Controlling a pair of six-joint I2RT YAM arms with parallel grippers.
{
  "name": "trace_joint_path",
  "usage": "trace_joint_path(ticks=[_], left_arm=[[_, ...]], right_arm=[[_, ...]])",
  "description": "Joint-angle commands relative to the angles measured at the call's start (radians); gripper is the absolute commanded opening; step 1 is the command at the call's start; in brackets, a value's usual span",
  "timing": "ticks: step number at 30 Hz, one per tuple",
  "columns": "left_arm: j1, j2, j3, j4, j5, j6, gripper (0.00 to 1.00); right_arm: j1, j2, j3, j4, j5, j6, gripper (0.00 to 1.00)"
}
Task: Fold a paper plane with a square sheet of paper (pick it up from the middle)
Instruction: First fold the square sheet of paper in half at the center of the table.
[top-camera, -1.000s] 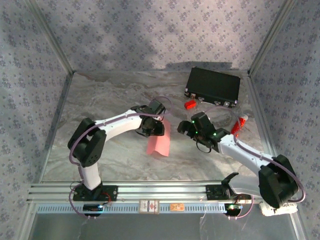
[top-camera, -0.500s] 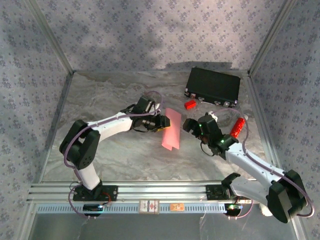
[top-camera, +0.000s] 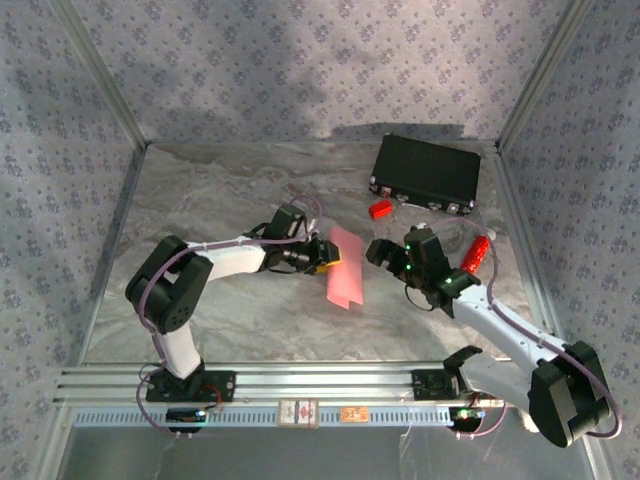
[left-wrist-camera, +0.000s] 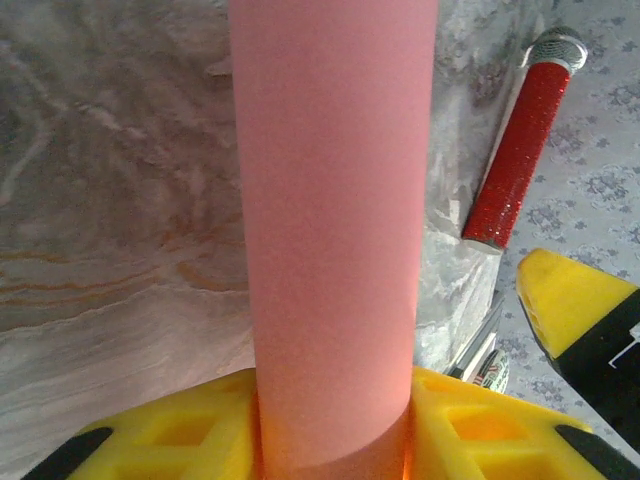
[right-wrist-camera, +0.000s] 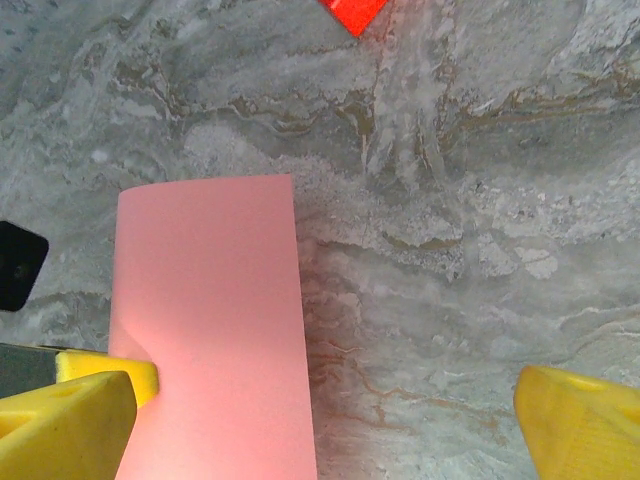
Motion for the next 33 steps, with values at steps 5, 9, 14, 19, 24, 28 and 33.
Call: trace_joint_path(ticks=[5, 9, 14, 19, 24, 28, 33], left_arm=[[0.011, 0.020, -0.012, -0.002, -0.007, 0.030, 0.37], [0.012, 0.023, -0.012, -0.025, -0.024, 0.046, 0.37], [0.016, 0.023, -0.005, -0.080, -0.042, 0.079, 0.37], [0.017, 0.021, -0.002, -0.142, -0.072, 0.115, 0.37], [0.016, 0.028, -0.001, -0.162, -0.086, 0.125, 0.37], [0.016, 0.027, 0.006, -0.204, -0.116, 0.142, 0.40], [0.015, 0.020, 0.028, -0.273, -0.160, 0.182, 0.45]], right_arm=[[-0.015, 0.046, 0.010, 0.007, -0.072, -0.022, 0.99], [-0.016, 0.063, 0.018, -0.002, -0.090, -0.023, 0.99], [-0.017, 0.077, 0.019, -0.002, -0.099, -0.010, 0.99], [-0.014, 0.087, 0.015, -0.005, -0.101, 0.000, 0.99], [-0.014, 0.099, 0.015, -0.007, -0.108, 0.005, 0.99], [-0.015, 0.106, 0.018, -0.008, -0.113, 0.008, 0.99], [-0.014, 0.106, 0.017, -0.007, -0.111, 0.012, 0.99]])
